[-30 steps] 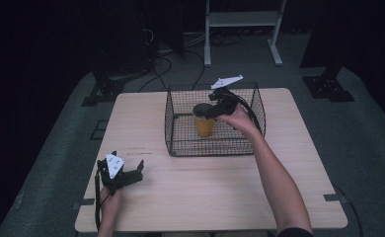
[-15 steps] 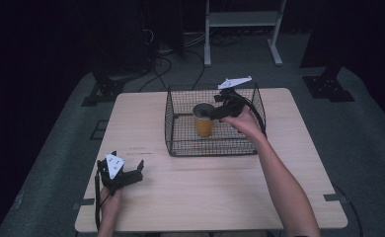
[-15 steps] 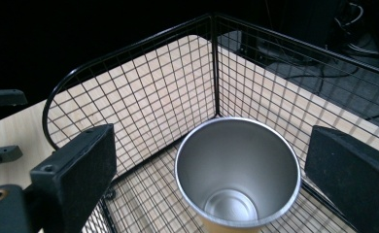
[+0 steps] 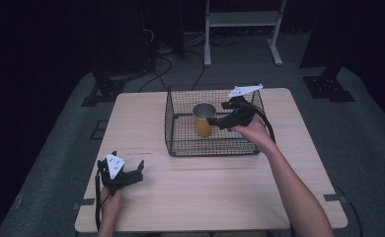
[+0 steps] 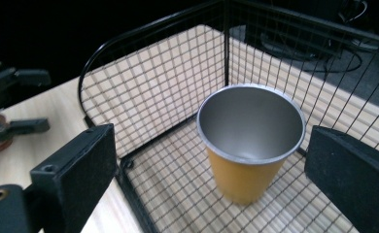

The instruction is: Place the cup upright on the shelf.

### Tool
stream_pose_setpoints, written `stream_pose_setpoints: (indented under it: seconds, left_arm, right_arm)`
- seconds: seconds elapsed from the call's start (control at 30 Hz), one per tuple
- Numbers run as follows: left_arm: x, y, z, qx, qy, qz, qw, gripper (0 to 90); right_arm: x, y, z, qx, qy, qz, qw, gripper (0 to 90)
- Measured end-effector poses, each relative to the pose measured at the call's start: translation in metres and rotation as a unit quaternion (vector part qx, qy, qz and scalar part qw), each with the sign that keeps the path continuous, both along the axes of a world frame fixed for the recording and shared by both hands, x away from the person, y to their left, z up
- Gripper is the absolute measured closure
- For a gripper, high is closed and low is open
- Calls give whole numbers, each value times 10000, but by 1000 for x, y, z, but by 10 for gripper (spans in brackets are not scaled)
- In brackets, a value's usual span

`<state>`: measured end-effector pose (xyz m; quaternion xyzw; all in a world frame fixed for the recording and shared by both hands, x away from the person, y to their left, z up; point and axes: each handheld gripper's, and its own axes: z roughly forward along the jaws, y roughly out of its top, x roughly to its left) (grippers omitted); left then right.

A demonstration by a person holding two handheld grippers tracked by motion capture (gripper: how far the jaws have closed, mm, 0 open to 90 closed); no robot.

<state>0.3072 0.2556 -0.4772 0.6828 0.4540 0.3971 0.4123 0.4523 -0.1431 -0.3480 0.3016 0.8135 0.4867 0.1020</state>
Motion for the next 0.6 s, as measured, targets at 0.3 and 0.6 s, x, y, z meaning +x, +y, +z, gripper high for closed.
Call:
stream_pose_setpoints:
  seconds: [0.3,0.6]
  left_arm:
    - [0,0,0,11,-1,1,10000,0]
    - [0,0,0,10,1,6,10000,0]
  right_arm:
    - [-20,-8,1,-60,-63,101,9999,42]
    - [-32,-21,-5,-21,-29,68,10000,43]
